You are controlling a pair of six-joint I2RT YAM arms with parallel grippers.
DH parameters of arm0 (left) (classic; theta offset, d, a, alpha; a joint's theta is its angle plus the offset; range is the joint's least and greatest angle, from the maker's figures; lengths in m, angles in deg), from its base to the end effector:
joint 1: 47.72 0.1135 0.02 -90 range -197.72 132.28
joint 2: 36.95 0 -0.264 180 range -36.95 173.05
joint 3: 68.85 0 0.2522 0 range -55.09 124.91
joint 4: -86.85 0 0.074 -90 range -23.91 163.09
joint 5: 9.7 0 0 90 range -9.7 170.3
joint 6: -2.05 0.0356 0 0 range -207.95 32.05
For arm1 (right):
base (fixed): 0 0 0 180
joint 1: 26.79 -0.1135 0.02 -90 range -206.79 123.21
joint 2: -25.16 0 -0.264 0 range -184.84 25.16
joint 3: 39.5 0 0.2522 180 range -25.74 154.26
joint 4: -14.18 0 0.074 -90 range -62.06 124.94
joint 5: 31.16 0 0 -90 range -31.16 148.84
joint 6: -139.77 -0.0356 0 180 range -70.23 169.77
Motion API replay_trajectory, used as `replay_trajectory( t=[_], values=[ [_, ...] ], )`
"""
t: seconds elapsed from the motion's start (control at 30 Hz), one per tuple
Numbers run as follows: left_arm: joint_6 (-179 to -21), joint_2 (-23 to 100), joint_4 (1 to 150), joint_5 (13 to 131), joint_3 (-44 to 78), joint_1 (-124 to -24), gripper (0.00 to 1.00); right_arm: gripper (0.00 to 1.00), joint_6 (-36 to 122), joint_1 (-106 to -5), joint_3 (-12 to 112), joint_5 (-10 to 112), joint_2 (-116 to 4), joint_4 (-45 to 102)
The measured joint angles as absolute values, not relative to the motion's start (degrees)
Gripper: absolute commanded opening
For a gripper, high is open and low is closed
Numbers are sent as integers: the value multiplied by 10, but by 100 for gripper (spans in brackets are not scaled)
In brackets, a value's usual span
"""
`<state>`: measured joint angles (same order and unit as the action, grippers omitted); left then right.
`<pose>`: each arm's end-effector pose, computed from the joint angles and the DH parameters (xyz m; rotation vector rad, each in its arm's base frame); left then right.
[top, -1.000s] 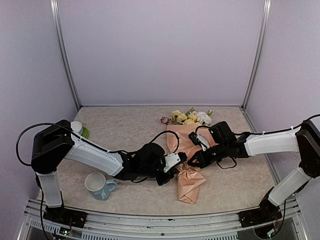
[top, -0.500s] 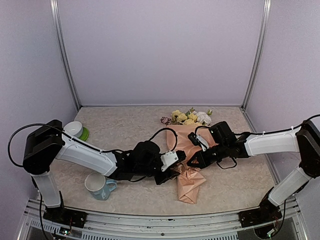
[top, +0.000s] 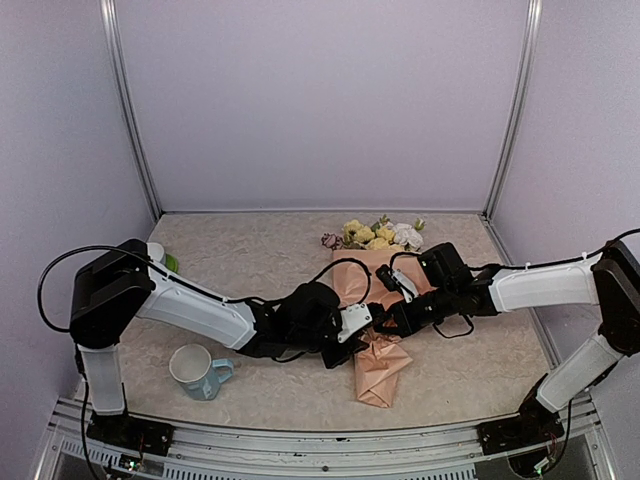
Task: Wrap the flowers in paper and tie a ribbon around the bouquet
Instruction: Tie the half-tied ribbon around the folded bouquet.
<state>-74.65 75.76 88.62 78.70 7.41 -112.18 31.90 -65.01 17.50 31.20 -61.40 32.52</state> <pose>0.1780 -0.3748 0.1448 1.4103 1.7231 -0.5319 0.2210 0.1950 0.1743 -0.6825 2.4471 1.0068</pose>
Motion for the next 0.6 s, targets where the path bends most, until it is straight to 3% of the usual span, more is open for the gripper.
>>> replay_trajectory(
  t=[0.13,0.6],
  values=[
    [-748,759,878,791,74,-1122,0,0,319,-650,175,312,-614,325],
    [-749,720,894,777,34,-1122,0,2,319,-650,175,315,-611,329]
  ],
)
